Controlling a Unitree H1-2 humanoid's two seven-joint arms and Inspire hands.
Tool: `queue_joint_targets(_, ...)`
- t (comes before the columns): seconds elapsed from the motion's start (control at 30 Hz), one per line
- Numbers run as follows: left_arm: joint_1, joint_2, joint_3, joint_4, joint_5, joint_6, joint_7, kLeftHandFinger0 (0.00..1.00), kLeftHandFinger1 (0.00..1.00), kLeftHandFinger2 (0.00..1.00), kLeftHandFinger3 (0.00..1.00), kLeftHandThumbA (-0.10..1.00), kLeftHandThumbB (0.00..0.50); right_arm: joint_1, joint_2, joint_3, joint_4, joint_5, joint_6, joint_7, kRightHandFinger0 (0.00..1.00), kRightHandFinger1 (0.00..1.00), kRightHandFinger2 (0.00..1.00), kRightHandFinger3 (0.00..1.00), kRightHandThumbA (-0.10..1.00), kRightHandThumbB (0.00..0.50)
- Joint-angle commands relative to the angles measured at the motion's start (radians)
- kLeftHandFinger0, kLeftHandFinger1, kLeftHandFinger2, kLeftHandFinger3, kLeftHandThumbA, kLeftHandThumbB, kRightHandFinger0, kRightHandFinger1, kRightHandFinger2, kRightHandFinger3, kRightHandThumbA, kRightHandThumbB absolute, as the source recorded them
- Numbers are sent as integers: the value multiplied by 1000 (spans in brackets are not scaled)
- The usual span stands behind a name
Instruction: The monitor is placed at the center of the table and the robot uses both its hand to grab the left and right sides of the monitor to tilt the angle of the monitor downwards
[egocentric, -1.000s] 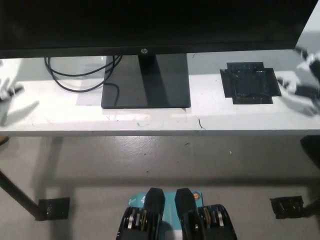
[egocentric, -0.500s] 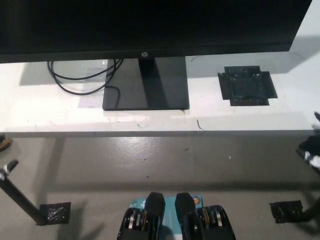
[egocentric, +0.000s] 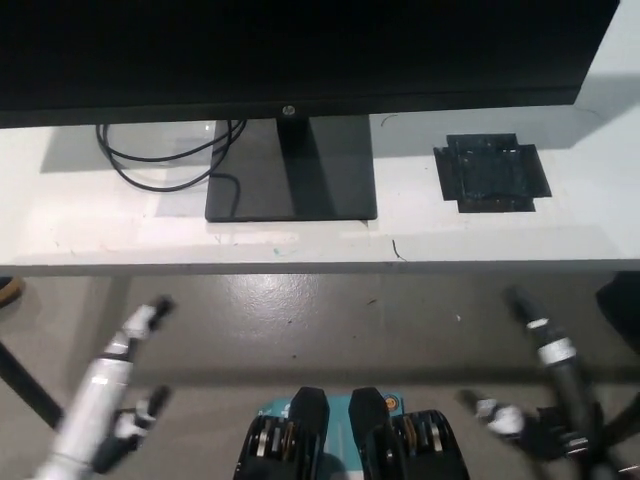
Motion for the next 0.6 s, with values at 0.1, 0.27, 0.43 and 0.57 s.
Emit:
queue_joint_targets(0.1,-50,-12,-81,181,68,-79,90,1000,1000,1000,1000,1000,278,-78,4,74,203,-109,-86,-226,1000,1000,1000,1000,1000,379)
queue_joint_targets(0.27,-76,-11,-88,278,34,-79,100,1000,1000,1000,1000,1000,272,-130,1,129,341,-118,-86,-322,1000,1000,1000,1000,991,367)
queue_joint_targets(0.43,-94,-10,-96,337,28,-79,112,1000,1000,1000,1000,1000,270,-169,-1,156,433,-80,-86,-347,1000,1000,1000,1000,980,367)
queue_joint_targets(0.57,-99,-13,-102,366,28,-79,114,1000,1000,1000,1000,1000,282,-189,-6,176,476,-74,-86,-361,1000,1000,1000,1000,988,385)
